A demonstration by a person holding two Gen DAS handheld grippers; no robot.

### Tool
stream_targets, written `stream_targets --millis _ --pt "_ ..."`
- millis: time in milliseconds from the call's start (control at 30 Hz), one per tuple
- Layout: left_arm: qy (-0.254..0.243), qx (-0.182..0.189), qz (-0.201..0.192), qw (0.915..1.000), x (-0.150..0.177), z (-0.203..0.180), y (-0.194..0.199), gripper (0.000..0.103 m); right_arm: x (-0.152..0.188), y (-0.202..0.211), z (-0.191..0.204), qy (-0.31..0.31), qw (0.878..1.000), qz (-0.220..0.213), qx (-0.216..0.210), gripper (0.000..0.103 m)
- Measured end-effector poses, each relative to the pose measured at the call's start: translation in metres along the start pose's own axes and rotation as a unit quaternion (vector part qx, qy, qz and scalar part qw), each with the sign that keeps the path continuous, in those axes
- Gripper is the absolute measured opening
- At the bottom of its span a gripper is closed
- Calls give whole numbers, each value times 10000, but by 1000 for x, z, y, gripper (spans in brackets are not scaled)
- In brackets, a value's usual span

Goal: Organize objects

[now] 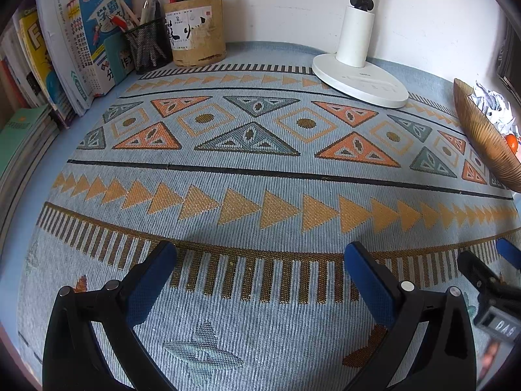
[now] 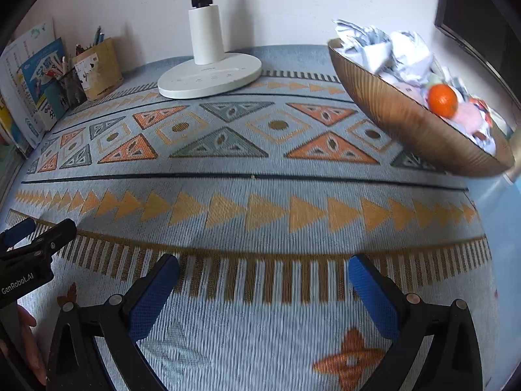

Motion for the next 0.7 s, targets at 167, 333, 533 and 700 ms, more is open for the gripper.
stream_targets --millis 167,333,533,700 --pt "2 -5 -6 10000 0 2 -1 103 1 -3 0 -18 10000 -81 20 103" --pt "-4 0 -4 10000 0 3 -1 103 2 -4 0 -20 10000 -81 21 103" --pt "3 -5 -6 10000 1 5 -2 103 2 -4 0 -22 10000 -83 25 103" --pt "7 -6 -5 10000 1 4 -2 103 2 -2 -1 -26 10000 -84 28 103"
Point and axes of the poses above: each gripper's, at about its wrist camera, not at the fingertips, and y roughly against the way its jaws point, z to its left, x to its underside, the point moved 8 cm from there along -y, roughly the way its jaws point, and after that the axes turned 4 degrees about x, right-handed, at the moved point
